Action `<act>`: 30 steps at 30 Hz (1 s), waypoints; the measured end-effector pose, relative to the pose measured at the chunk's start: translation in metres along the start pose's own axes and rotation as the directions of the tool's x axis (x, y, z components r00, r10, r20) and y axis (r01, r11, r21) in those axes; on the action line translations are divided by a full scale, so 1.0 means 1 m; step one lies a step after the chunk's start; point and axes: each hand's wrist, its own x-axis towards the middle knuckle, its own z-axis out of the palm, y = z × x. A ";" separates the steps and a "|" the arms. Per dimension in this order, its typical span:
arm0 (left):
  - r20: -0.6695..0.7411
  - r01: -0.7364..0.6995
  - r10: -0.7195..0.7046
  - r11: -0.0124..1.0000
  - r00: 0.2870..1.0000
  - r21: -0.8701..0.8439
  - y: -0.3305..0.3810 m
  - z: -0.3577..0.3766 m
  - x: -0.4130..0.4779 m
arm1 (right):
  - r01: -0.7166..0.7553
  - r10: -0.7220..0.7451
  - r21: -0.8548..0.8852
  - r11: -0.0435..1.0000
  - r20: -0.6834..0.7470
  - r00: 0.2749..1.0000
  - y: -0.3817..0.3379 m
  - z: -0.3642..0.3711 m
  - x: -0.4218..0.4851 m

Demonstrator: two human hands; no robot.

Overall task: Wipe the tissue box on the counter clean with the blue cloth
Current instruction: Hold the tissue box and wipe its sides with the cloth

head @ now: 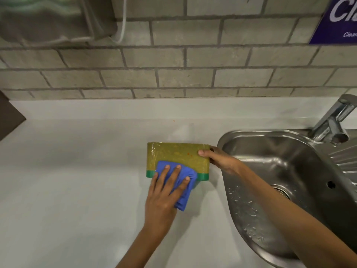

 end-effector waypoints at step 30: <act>-0.149 0.346 -0.332 0.935 0.932 0.079 -0.015 -0.003 0.033 | -0.031 0.033 -0.043 0.999 0.042 0.999 -0.009 -0.006 -0.009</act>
